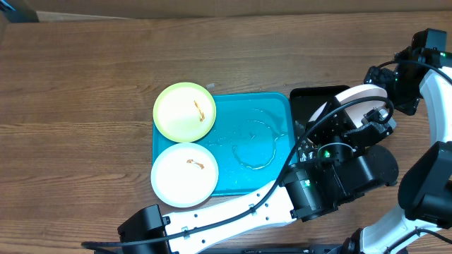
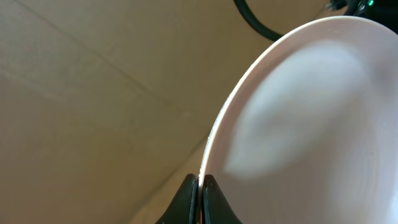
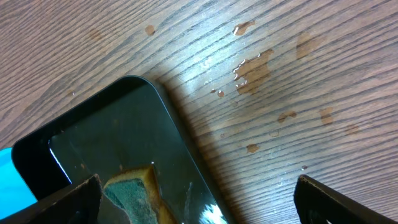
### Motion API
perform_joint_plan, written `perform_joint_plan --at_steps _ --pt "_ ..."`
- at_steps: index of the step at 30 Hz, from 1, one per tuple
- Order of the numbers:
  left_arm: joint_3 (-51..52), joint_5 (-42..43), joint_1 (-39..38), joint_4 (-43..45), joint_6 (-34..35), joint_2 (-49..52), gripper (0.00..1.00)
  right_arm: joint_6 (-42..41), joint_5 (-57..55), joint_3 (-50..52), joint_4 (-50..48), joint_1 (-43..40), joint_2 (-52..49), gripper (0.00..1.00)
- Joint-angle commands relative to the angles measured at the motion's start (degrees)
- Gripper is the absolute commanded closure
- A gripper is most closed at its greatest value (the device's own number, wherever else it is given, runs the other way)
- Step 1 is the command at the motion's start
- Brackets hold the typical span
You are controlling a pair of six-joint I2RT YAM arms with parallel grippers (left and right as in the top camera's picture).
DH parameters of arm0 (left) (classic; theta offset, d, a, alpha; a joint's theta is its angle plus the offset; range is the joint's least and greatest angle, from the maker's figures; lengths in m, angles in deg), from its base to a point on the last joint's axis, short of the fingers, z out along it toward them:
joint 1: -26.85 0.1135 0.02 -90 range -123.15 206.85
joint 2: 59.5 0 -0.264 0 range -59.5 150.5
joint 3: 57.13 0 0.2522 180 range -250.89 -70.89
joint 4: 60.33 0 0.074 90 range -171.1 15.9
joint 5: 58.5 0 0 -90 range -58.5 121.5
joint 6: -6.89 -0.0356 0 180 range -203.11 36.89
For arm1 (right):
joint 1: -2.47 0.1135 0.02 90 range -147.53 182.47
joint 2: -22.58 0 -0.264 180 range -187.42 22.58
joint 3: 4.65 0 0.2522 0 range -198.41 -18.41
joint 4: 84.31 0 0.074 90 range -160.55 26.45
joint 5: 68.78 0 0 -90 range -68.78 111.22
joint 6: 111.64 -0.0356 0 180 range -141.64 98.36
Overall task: Clean dirty plates on tray and stack at the side
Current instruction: 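Tilt the plate over the basin to drain it with the left gripper, then carry the plate to the table's left side and set it down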
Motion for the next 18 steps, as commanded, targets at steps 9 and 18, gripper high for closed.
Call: perform_joint_plan --at_steps 9,18 --pt "-1.3 -2.1 2.5 0.0 3.8 0.1 0.96 -0.3 -0.2 -0.7 -0.3 0.0 0.2 0.0" --pt "-1.3 16.2 9.5 -18.3 27.8 0.1 0.96 -0.3 -0.2 -0.7 -0.3 0.0 0.2 0.0"
